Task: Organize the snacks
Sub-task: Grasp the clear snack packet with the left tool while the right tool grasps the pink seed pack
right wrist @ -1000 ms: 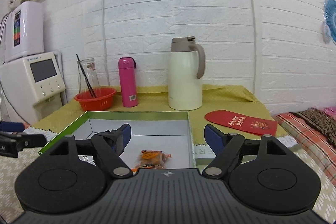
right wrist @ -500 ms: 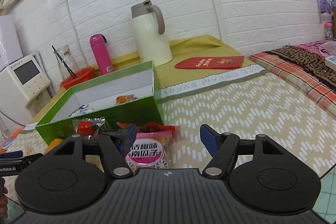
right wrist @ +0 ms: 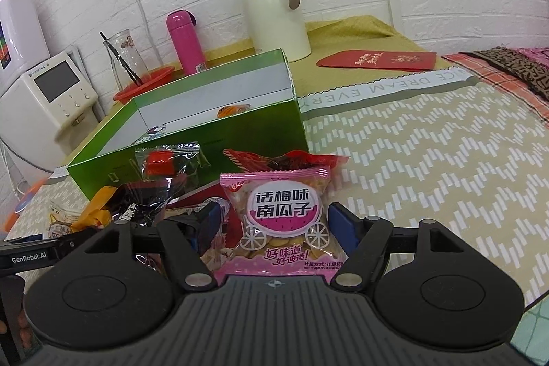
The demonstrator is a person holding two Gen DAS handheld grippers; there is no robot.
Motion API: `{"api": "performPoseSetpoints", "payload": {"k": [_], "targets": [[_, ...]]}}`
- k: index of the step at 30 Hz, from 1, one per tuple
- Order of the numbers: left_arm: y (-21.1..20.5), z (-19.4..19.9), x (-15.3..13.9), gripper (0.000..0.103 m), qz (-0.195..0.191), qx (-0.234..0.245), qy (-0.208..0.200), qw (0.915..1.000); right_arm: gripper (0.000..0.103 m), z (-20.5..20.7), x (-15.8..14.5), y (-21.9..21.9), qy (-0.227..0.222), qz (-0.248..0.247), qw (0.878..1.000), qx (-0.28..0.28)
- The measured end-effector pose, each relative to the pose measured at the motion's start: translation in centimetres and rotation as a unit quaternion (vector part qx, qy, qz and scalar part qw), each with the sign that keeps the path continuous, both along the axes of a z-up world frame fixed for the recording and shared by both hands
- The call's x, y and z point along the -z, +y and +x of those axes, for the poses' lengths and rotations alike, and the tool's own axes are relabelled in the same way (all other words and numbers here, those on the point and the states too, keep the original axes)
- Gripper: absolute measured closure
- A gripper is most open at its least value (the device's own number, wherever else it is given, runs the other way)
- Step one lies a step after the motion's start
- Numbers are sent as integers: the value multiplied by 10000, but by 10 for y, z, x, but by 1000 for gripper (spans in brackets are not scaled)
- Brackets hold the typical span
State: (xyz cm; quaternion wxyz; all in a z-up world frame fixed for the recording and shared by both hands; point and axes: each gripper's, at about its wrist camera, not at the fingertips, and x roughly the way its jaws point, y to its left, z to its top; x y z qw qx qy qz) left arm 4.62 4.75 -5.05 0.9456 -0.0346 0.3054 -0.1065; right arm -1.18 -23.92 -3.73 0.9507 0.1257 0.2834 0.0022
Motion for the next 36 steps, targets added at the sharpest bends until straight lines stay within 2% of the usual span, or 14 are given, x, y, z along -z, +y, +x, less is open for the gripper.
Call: {"api": "performPoseSetpoints", "payload": {"k": [2, 4, 6, 8, 12, 13, 19, 25, 29, 36], "targets": [[1, -1, -2, 28, -22, 15, -34, 10000, 0, 1, 0, 3, 42, -125, 9999, -18], [1, -2, -2, 32, -60, 69, -30, 10000, 0, 1, 1, 7, 73, -291, 9995, -32], [0, -3, -3, 35, -63, 100, -32, 9999, 7, 1, 2, 12, 123, -583, 9982, -47], [-1, -3, -4, 40, -85, 140, -40, 9999, 9, 0, 2, 16, 125, -766, 9969, -108], [2, -5, -5, 51, -207, 174, -24, 9996, 15, -3, 2, 20, 121, -916, 9956, -120], [4, -6, -5, 62, -276, 166, -5, 9995, 16, -3, 1, 18, 121, -868, 9961, -112], [12, -19, -10, 63, -426, 64, -82, 9990, 20, -10, -1, 11, 120, -517, 9986, 27], [18, -33, -16, 63, -468, -45, -170, 9988, 21, -22, -4, 11, 84, -448, 9990, 7], [22, -43, -20, 63, -478, -62, -248, 9985, 21, -35, -10, 15, -107, -484, 9988, 44], [15, -59, -22, 63, -469, 132, -266, 9985, 21, -52, -15, 16, -251, -459, 9985, 167]]}}
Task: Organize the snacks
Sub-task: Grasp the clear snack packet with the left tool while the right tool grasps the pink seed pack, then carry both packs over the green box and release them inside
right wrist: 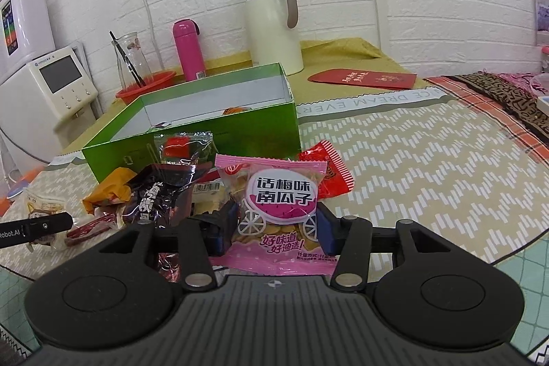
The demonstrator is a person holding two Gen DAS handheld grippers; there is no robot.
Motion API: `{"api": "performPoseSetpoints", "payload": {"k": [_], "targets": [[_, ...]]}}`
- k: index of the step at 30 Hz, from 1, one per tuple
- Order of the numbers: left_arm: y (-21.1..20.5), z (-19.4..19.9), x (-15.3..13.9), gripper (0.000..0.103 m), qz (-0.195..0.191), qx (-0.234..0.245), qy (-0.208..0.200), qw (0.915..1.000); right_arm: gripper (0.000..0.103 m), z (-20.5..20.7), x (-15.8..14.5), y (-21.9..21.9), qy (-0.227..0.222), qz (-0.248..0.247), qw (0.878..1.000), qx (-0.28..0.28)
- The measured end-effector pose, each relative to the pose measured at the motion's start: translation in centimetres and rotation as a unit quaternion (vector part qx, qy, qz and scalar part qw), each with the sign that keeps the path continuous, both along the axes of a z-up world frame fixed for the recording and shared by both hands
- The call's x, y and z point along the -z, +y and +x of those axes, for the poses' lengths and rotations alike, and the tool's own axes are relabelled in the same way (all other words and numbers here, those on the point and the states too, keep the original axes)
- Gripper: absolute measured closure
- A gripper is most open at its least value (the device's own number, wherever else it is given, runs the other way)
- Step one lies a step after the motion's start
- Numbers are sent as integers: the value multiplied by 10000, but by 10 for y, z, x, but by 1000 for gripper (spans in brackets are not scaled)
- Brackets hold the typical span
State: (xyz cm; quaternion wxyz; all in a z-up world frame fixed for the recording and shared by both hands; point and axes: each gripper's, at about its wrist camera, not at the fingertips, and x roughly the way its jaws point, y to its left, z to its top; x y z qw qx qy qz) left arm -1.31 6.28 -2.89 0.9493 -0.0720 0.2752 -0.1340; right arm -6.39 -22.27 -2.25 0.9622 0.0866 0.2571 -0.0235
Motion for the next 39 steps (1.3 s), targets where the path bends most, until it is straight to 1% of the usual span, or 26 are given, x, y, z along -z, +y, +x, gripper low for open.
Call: {"api": "performPoseSetpoints", "payload": {"k": [8, 17, 20, 23, 28, 34, 36, 39], "targets": [[-12, -13, -10, 63, 36, 204, -144, 9997, 21, -11, -4, 8, -84, -2, 10000, -34], [-30, -10, -32, 63, 114, 495, -525, 9973, 21, -7, -23, 24, -494, -464, 9971, -358], [-33, -8, -37, 63, 90, 544, -601, 9967, 21, -7, -25, 24, -564, -461, 9965, -408], [-35, -5, -39, 63, 57, 591, -622, 9963, 21, -6, -25, 25, -534, -469, 9964, -472], [-42, 9, -47, 63, 12, 669, -696, 9953, 21, 7, -31, 31, -594, -595, 9943, -650], [-52, 40, -55, 62, 84, 716, -884, 9935, 21, 35, -48, 35, -1036, -885, 9874, -802], [-53, 49, -55, 62, 186, 670, -873, 9938, 21, 43, -50, 34, -1115, -994, 9860, -742], [-50, 63, -54, 62, 113, 622, -825, 9946, 21, 51, -49, 32, -1219, -1180, 9820, -829]]}}
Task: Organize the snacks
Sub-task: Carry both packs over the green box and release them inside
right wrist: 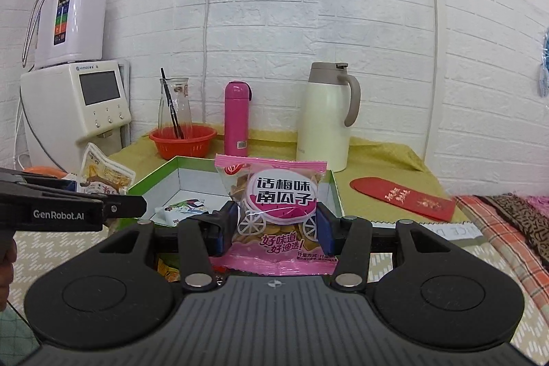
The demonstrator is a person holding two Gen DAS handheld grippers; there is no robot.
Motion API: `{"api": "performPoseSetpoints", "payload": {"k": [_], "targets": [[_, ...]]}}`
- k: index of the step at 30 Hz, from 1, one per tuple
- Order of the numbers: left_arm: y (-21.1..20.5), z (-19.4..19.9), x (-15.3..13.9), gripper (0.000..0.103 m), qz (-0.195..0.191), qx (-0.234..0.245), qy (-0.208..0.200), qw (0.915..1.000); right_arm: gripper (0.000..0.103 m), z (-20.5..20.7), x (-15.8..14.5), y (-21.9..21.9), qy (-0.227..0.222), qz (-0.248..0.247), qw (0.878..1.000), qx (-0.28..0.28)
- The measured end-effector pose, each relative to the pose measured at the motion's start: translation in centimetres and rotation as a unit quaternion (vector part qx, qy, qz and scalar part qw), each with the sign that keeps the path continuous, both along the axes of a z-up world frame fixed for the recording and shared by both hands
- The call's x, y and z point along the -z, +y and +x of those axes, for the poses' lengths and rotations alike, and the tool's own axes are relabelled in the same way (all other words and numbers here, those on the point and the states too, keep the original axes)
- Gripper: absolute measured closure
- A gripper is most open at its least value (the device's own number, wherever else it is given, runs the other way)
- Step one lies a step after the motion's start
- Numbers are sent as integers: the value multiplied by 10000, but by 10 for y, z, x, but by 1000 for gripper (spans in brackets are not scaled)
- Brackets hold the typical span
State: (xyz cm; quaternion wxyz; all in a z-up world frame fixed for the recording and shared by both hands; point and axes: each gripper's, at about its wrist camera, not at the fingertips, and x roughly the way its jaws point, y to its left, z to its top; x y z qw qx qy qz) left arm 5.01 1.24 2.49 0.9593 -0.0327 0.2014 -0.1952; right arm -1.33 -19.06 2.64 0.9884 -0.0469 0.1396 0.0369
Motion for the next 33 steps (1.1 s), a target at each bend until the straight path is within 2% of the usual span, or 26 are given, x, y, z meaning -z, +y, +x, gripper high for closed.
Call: {"api": "performPoseSetpoints", "payload": {"k": [4, 10, 13, 17, 22, 27, 31, 33], "targets": [[2, 21, 0, 62, -100, 98, 20, 9999, 21, 19, 2, 1, -45, -109, 9999, 51], [-3, 50, -4, 62, -18, -52, 31, 10000, 21, 56, -3, -2, -71, 150, 9998, 71], [-7, 67, 2, 62, 108, -43, 96, 9999, 21, 71, 1, -1, 74, 232, 9997, 21], [-9, 87, 18, 62, 85, -118, 333, 9993, 21, 88, 16, 6, 361, 84, 9993, 90], [-7, 92, 27, 66, 89, -105, 398, 9991, 21, 103, 29, 6, 635, 44, 9978, 190], [-3, 91, 25, 59, 80, -209, 327, 9992, 21, 111, 36, 6, 854, 68, 9961, 220], [-2, 89, 23, 59, 100, -247, 296, 9992, 20, 111, 36, 7, 852, 45, 9961, 208], [-3, 87, 22, 54, 136, -258, 272, 9992, 20, 112, 36, 7, 879, 58, 9959, 191]]}}
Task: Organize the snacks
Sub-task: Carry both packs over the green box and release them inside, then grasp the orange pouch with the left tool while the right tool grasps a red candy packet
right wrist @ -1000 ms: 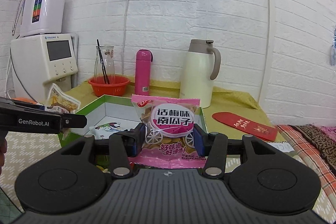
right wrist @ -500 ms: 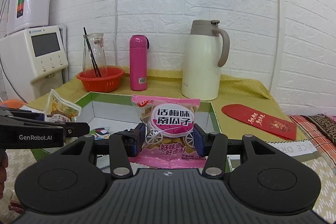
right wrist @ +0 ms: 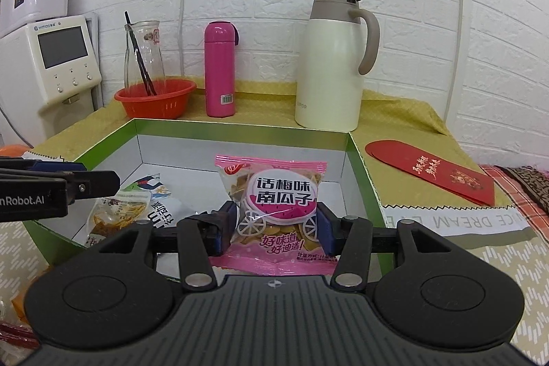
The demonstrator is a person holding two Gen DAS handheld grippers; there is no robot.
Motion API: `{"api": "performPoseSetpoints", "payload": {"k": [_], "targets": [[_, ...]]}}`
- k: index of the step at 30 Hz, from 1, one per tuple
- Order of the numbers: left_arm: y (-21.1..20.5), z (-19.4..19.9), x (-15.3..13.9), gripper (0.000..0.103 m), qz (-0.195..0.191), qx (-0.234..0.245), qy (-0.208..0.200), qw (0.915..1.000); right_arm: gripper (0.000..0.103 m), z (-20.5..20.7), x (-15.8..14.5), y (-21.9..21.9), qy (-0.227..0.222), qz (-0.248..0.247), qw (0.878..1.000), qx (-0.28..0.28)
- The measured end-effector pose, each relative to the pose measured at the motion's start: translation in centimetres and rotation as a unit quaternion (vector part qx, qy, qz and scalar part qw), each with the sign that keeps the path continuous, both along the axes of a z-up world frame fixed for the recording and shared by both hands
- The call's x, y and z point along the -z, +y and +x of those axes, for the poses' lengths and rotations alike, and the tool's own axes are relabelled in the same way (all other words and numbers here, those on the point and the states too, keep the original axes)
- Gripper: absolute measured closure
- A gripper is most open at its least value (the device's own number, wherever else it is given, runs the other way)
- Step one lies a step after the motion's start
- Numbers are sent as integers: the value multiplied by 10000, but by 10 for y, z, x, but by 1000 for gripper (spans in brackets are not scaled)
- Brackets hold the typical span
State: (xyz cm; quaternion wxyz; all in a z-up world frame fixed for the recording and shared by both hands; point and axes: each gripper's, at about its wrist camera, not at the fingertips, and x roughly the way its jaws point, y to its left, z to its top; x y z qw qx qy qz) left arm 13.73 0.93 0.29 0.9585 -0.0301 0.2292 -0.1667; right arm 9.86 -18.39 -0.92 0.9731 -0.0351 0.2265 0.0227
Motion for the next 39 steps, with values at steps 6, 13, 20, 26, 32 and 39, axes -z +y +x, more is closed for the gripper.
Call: {"api": "performPoseSetpoints", "payload": {"k": [6, 13, 20, 26, 32, 39], "targets": [[-2, -7, -4, 51, 85, 9, -115, 9999, 15, 0, 0, 2, 41, -118, 9999, -63], [1, -11, -8, 45, 76, -30, -140, 9999, 2, -6, -6, 7, -205, -248, 9993, -166], [19, -40, -20, 34, 96, -208, -301, 9993, 0, -49, -37, -13, -1003, -105, 9942, -384], [34, -84, -7, 28, -20, -150, -81, 9999, 0, -107, -41, -60, -1124, 238, 9929, -303], [15, -100, 17, 27, 407, 178, 137, 9989, 0, -123, -11, -82, -476, 353, 9982, 46], [2, -94, 30, 25, 625, 236, 242, 9975, 0, -106, 16, -79, -61, 467, 9981, 386]]}}
